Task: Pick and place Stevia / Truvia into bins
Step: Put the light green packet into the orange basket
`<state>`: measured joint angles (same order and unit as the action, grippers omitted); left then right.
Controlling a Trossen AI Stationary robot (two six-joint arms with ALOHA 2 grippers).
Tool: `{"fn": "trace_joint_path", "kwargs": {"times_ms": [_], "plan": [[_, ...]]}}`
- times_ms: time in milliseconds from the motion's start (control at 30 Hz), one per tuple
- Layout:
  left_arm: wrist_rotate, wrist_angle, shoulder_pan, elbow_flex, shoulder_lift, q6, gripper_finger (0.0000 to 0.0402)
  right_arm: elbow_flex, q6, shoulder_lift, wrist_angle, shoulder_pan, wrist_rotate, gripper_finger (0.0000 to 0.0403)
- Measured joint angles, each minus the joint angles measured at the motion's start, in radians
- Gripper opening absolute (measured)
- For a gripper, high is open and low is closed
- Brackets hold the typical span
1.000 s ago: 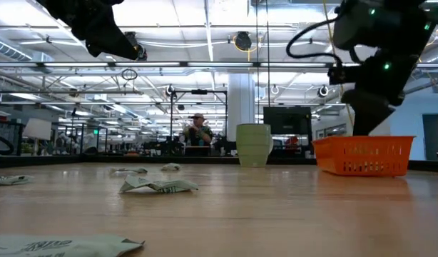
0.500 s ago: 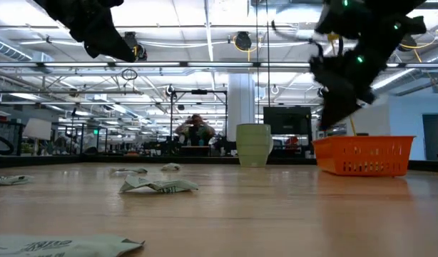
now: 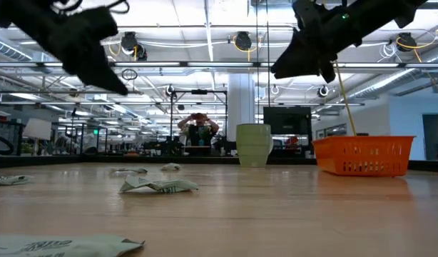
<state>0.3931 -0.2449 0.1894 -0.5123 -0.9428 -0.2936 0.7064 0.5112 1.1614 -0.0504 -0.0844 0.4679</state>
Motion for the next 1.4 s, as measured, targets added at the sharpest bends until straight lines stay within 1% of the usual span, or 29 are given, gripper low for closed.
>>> {"fn": "trace_joint_path", "kwargs": {"times_ms": [100,167,233,333,367,433,533,633,767,833,900,1000,1167,1300,1400], "plan": [[-0.005,0.125,-0.021,0.087,0.000,0.018,0.0047,-0.029,0.013,0.000,-0.047,-0.019,0.005,0.0088],[-0.045,0.194,-0.046,0.116,0.000,-0.018,0.0047,-0.065,0.018,0.000,-0.130,-0.025,0.006,0.0087],[-0.101,0.236,-0.076,0.132,-0.004,-0.028,0.0047,-0.115,-0.009,0.000,-0.251,-0.024,0.005,0.0085],[-0.132,0.287,-0.119,0.134,-0.043,-0.022,0.0047,-0.198,-0.058,0.001,-0.449,-0.020,0.006,0.0082],[-0.135,0.304,-0.134,0.131,-0.061,-0.015,0.0047,-0.222,-0.068,0.000,-0.506,-0.018,0.006,0.0082],[-0.174,0.363,-0.161,0.119,-0.125,0.004,0.0052,-0.262,-0.080,0.001,-0.604,-0.011,0.006,0.0082],[-0.221,0.393,-0.195,0.104,-0.240,0.008,0.0082,-0.302,-0.086,0.001,-0.686,-0.005,0.004,0.0082],[-0.191,0.432,-0.227,0.077,-0.344,0.021,0.0132,-0.311,-0.086,0.001,-0.693,-0.006,0.003,0.0082],[-0.164,0.448,-0.274,0.044,-0.440,0.013,0.0190,-0.312,-0.089,0.000,-0.701,-0.006,0.003,0.0081],[-0.161,0.497,-0.301,0.031,-0.474,-0.026,0.0206,-0.312,-0.090,0.000,-0.701,-0.006,0.003,0.0080],[-0.164,0.532,-0.323,0.030,-0.513,-0.060,0.0212,-0.312,-0.090,0.000,-0.701,-0.006,0.002,0.0080],[-0.171,0.587,-0.338,0.031,-0.586,-0.085,0.0207,-0.312,-0.090,0.000,-0.701,-0.007,0.000,0.0079],[-0.163,0.665,-0.340,0.032,-0.701,-0.072,0.0173,-0.312,-0.086,0.000,-0.693,-0.008,-0.011,0.0078],[-0.151,0.715,-0.341,0.032,-0.738,-0.066,0.0142,-0.312,-0.075,0.000,-0.678,-0.009,-0.047,0.0078],[-0.149,0.719,-0.341,0.032,-0.741,-0.065,0.0113,-0.312,-0.062,0.000,-0.677,-0.009,-0.054,0.0078]]}}
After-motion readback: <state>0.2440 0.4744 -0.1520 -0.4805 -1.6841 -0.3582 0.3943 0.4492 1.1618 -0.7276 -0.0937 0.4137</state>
